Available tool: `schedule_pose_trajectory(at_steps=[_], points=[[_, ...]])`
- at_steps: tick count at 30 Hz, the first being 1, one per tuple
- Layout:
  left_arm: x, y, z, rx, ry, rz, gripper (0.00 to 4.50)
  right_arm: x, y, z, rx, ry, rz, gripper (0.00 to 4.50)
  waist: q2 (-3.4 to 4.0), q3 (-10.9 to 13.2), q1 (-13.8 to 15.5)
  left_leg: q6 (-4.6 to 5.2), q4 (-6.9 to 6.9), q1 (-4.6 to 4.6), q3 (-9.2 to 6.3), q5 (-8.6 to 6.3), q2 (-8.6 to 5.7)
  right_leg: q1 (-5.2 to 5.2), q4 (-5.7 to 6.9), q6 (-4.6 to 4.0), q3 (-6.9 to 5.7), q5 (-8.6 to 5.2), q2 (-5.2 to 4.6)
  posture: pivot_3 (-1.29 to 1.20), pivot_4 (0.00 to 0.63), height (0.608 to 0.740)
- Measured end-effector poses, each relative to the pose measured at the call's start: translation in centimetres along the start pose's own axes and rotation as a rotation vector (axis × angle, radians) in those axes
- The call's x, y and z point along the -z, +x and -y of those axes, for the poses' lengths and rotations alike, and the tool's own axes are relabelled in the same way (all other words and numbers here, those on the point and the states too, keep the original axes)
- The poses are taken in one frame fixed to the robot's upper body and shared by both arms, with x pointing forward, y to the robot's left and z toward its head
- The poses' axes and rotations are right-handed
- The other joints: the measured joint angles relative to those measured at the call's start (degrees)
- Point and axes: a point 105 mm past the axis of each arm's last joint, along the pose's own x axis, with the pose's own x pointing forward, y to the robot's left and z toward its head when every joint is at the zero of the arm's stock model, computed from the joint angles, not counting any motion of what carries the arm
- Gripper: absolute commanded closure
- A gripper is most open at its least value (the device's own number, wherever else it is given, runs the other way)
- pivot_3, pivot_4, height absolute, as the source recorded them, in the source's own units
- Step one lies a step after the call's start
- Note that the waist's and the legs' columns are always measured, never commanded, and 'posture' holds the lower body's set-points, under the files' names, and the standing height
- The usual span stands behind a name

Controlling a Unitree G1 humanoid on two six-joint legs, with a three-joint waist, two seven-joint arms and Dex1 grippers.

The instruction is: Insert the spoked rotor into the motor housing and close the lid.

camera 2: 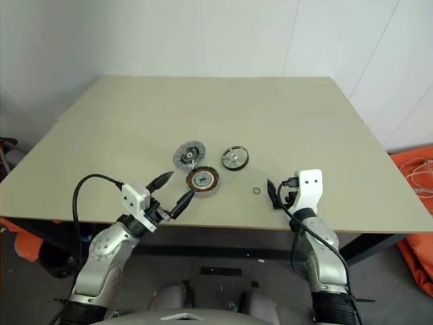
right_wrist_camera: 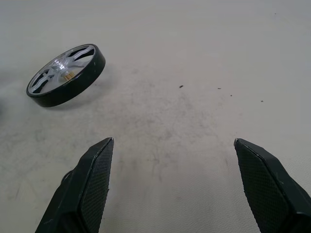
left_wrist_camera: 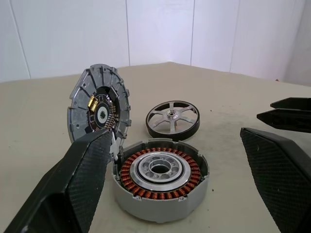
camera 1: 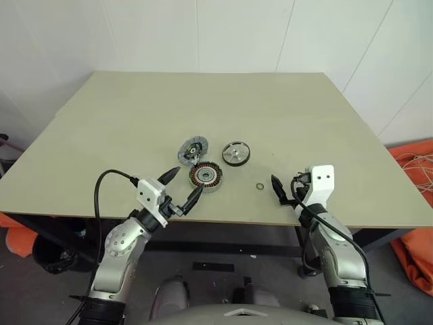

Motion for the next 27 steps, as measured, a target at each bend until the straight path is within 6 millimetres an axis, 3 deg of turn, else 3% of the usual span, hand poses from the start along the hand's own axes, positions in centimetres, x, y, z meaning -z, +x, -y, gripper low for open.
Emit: schedule_pose_trajectory(at_steps=[7,16,27], points=[[0.7,-0.4,-0.2,0.0,0.003,-0.036,0.02,0.2,-0.1,-0.1,-0.017,-0.004,-0.012,0.0,0.0,0.0,0.0,0.0,0.0,-0.01,0.0,0.0,0.0,-0.01,-0.01,0.0,0.0,0.0,0.0,0.0,0.0,0.74],[1.5,-0.9,0.1,0.021,-0.013,-0.065,0.02,-0.2,-0.5,-2.2,-0.169,-0.056,-0.063,0.0,0.0,0.0,0.0,0.0,0.0,0.06,0.0,0.0,0.0,0.05,0.0,0.0,0.0,0.0,0.0,0.0,0.0,0.74],[2.8,-1.5,0.1,0.024,-0.024,-0.08,0.02,-0.9,1.7,-3.6,-0.198,-0.176,-0.19,0.0,0.01,0.0,0.0,-0.01,0.0,0.07,0.0,0.0,0.0,0.05,0.01,-0.01,0.0,0.0,0.0,0.0,0.0,0.74]])
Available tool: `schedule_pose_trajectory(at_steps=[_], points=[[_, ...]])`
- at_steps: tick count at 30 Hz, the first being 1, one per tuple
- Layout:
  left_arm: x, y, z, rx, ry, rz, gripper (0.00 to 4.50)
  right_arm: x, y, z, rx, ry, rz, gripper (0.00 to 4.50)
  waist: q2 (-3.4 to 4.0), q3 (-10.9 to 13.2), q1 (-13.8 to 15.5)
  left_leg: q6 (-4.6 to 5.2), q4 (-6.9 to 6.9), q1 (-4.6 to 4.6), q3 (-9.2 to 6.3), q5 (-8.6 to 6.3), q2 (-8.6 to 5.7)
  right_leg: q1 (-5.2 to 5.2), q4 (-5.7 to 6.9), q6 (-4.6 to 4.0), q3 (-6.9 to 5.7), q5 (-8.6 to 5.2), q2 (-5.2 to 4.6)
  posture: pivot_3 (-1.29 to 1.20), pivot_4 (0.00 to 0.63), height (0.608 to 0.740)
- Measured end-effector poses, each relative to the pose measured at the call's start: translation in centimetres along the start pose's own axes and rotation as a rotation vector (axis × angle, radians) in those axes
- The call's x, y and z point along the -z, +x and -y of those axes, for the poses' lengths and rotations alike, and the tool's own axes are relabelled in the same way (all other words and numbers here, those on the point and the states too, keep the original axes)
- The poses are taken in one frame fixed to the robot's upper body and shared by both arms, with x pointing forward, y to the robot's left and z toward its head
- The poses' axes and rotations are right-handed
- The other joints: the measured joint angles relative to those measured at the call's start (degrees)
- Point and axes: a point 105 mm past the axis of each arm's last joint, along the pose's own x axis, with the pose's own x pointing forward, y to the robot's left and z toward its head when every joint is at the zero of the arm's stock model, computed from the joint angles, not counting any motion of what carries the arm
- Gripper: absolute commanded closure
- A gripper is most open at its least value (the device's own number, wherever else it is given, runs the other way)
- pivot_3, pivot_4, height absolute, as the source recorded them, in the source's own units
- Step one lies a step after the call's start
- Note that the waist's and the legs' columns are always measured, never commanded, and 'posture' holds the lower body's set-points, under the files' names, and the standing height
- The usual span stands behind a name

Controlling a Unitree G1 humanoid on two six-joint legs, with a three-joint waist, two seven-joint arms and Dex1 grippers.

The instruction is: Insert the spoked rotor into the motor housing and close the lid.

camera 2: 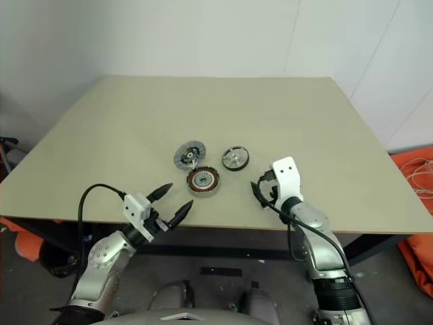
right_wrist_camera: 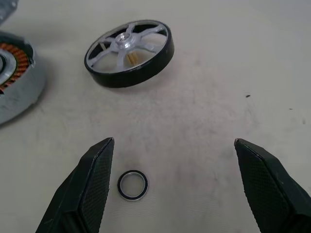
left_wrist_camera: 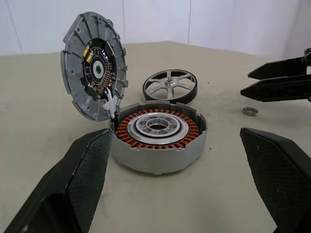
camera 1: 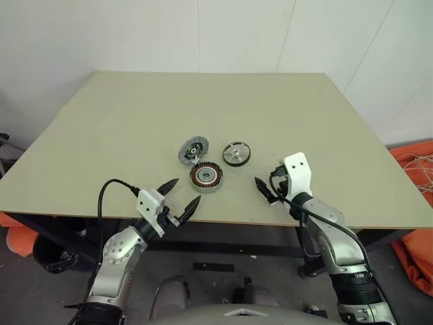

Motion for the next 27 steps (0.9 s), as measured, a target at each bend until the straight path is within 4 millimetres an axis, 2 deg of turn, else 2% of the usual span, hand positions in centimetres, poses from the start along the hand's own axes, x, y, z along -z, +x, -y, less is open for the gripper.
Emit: schedule_pose_trajectory(at_steps=[9,14,27], points=[[0.1,-0.1,0.0,-0.005,0.008,0.013,0.02,0.4,0.2,-0.5,-0.072,-0.007,-0.08,0.0,0.0,0.0,0.0,0.0,0.0,0.01,0.0,0.0,0.0,0.0,0.03,-0.02,0.01,-0.01,0.0,0.0,0.0,0.74],[0.4,-0.1,-0.1,-0.007,0.004,0.006,0.02,-0.1,0.0,-0.7,-0.085,-0.017,-0.074,0.0,0.0,0.0,0.0,0.0,0.0,0.04,0.01,0.0,0.0,0.01,0.06,-0.02,0.01,-0.01,0.0,0.0,0.0,0.74],[0.4,-0.2,0.1,0.007,0.008,0.009,0.02,1.1,0.0,-1.6,-0.12,-0.032,-0.123,0.0,0.0,0.0,0.1,0.0,0.0,0.05,0.01,0.0,0.0,0.01,0.07,-0.02,0.02,-0.01,-0.01,0.0,0.0,0.74]])
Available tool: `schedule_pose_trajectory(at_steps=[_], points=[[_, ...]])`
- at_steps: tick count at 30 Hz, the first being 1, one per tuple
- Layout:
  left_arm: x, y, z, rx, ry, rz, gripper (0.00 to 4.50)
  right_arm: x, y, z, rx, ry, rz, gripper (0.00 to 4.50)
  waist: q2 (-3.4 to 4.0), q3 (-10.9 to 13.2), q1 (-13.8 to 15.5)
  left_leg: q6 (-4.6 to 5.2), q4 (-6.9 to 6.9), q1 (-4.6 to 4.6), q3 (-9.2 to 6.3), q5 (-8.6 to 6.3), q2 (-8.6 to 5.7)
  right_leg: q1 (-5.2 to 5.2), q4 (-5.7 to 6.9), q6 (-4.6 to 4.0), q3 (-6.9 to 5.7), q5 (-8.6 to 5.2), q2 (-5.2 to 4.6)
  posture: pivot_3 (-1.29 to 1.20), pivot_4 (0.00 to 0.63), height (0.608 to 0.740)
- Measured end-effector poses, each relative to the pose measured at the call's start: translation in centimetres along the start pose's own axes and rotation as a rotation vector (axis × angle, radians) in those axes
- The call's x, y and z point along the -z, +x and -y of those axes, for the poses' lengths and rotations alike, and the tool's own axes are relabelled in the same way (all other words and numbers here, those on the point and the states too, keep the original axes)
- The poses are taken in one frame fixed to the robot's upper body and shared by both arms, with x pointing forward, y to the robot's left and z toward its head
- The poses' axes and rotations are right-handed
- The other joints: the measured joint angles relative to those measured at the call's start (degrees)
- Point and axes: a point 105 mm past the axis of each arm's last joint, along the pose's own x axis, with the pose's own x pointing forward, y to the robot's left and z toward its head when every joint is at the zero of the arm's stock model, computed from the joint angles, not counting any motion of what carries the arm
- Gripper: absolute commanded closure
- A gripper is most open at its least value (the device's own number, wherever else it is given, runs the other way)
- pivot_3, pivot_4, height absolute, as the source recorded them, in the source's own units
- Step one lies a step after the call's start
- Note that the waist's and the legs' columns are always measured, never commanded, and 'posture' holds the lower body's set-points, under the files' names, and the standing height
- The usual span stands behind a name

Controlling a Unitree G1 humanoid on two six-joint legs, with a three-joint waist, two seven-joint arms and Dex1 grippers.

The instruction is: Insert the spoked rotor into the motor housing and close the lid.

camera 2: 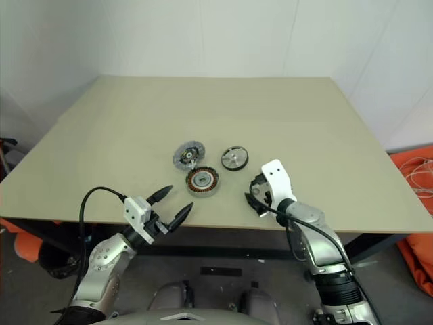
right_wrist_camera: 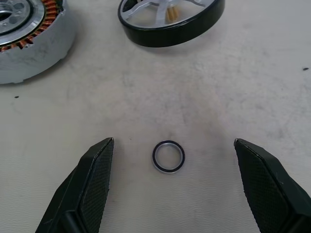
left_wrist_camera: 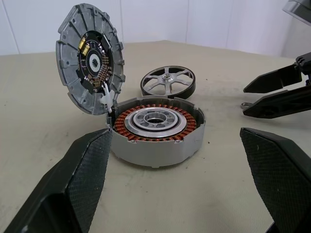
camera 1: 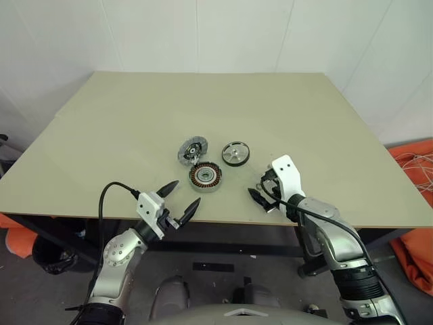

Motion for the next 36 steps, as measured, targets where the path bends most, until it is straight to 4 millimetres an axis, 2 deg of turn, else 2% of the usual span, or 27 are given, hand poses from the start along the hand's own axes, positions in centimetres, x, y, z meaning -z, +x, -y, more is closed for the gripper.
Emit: schedule_pose_trajectory(at_steps=[2,5,13,28,32,34,36], points=[[0.0,0.0,0.0,0.0,0.0,0.0,0.02,0.1,0.1,-0.1,-0.005,-0.001,-0.007,0.0,0.0,0.0,0.0,0.0,0.0,0.0,0.0,0.0,0.0,0.0,0.0,0.0,0.0,0.0,0.0,0.0,0.0,0.74],[0.0,0.0,0.0,0.0,0.0,0.001,0.0,0.1,0.4,-0.1,-0.009,-0.003,-0.009,0.59,0.0,0.0,-0.1,0.0,0.0,0.03,0.01,0.0,0.0,0.01,0.02,0.0,0.01,0.0,0.0,0.0,0.0,0.74],[0.0,0.0,0.0,0.001,0.001,0.0,0.0,0.2,0.7,-0.7,-0.035,-0.003,-0.009,3.23,0.0,0.0,0.1,0.0,0.04,0.15,0.01,0.0,-0.01,0.15,0.02,0.01,0.01,0.0,-0.02,0.0,0.0,0.74],[0.0,0.0,0.1,0.006,0.001,0.001,0.0,-0.2,0.9,-1.0,-0.061,-0.003,-0.001,3.23,-0.01,0.0,0.0,-0.01,0.04,0.13,0.01,0.0,0.0,0.11,0.04,0.01,0.02,0.0,0.0,0.0,0.0,0.74],[-0.1,0.1,0.1,0.008,0.001,0.003,0.0,-2.3,1.3,-2.0,-0.111,-0.04,0.043,3.23,-0.01,0.0,-0.2,-0.01,0.03,0.09,0.01,0.01,0.01,0.03,0.09,0.0,0.04,0.0,0.01,0.0,0.0,0.74],[0.0,0.1,0.1,0.01,0.0,0.002,0.0,-4.3,1.5,-2.8,-0.145,-0.073,0.092,3.23,0.0,0.0,-0.1,-0.02,0.03,0.09,0.01,0.01,0.01,0.03,0.1,-0.01,0.04,0.0,0.01,0.0,0.0,0.74],[0.0,0.1,0.1,0.011,-0.001,0.002,0.0,-5.0,1.7,-3.2,-0.163,-0.088,0.11,3.23,-0.01,0.0,0.0,-0.02,0.03,0.09,0.02,0.01,0.01,0.07,0.09,-0.02,0.04,0.0,0.0,0.0,0.0,0.74]])
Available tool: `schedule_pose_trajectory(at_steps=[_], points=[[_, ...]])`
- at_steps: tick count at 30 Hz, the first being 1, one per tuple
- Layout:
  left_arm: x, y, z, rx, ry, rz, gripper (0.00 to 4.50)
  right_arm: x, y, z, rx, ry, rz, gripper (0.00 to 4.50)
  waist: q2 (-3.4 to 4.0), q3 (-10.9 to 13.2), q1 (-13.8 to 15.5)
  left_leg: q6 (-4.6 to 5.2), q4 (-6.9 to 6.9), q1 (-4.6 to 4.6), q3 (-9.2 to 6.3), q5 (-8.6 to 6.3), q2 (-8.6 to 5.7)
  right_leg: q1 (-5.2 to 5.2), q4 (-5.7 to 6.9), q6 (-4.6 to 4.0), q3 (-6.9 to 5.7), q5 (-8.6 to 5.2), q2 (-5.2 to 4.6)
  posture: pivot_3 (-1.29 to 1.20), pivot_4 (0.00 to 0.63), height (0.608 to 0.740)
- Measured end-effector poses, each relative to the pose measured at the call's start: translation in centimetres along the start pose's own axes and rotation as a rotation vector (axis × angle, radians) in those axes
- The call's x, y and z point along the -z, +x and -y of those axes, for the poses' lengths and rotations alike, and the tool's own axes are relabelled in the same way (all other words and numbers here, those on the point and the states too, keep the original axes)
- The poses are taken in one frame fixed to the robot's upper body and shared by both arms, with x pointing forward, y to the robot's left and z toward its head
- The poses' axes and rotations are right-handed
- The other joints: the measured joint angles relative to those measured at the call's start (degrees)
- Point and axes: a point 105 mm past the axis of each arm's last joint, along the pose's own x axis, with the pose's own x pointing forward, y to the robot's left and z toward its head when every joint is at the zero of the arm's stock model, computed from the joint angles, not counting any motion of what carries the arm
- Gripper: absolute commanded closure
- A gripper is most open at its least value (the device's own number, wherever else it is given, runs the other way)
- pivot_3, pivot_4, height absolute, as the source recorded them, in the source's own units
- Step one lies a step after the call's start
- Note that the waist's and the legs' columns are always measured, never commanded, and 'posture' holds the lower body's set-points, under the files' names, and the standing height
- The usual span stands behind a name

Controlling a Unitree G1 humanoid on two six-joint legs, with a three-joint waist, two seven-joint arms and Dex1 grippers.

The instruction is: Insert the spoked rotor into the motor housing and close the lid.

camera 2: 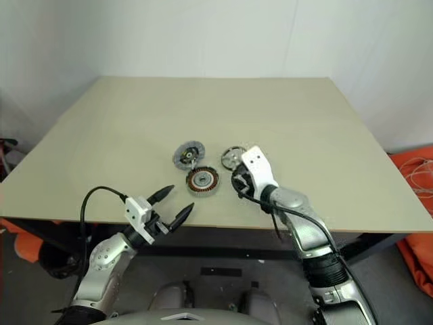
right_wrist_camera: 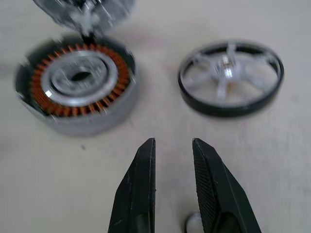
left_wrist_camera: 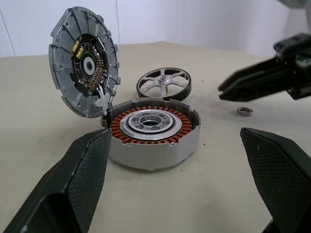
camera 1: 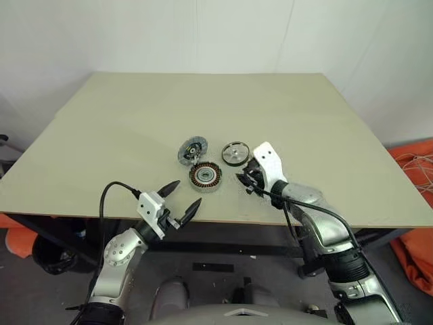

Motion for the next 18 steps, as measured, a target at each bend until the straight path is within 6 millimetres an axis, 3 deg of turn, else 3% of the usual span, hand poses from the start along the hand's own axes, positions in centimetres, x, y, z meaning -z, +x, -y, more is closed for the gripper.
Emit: schedule_pose_trajectory(at_steps=[11,15,18], points=[[0.2,0.0,0.1,0.001,-0.006,-0.005,0.0,-1.3,2.7,-2.9,-0.125,-0.018,0.014,3.23,0.0,0.0,-0.1,-0.02,0.0,-0.03,0.05,0.01,0.01,-0.07,0.03,-0.04,0.04,0.01,0.0,0.0,0.0,0.74],[0.4,-0.3,0.1,-0.001,-0.01,-0.013,0.0,-0.9,2.8,-2.4,-0.113,-0.027,-0.002,3.23,0.0,0.0,0.1,-0.02,0.01,-0.06,0.06,0.01,-0.01,-0.05,0.01,-0.04,0.05,0.01,-0.01,0.0,0.0,0.74],[0.5,-0.5,0.2,-0.004,-0.012,-0.017,0.0,0.6,1.9,-1.2,-0.083,-0.032,-0.045,3.23,-0.01,0.0,0.1,-0.01,0.01,-0.06,0.06,0.01,-0.01,-0.04,0.0,-0.04,0.05,0.01,-0.01,0.0,0.0,0.74]])
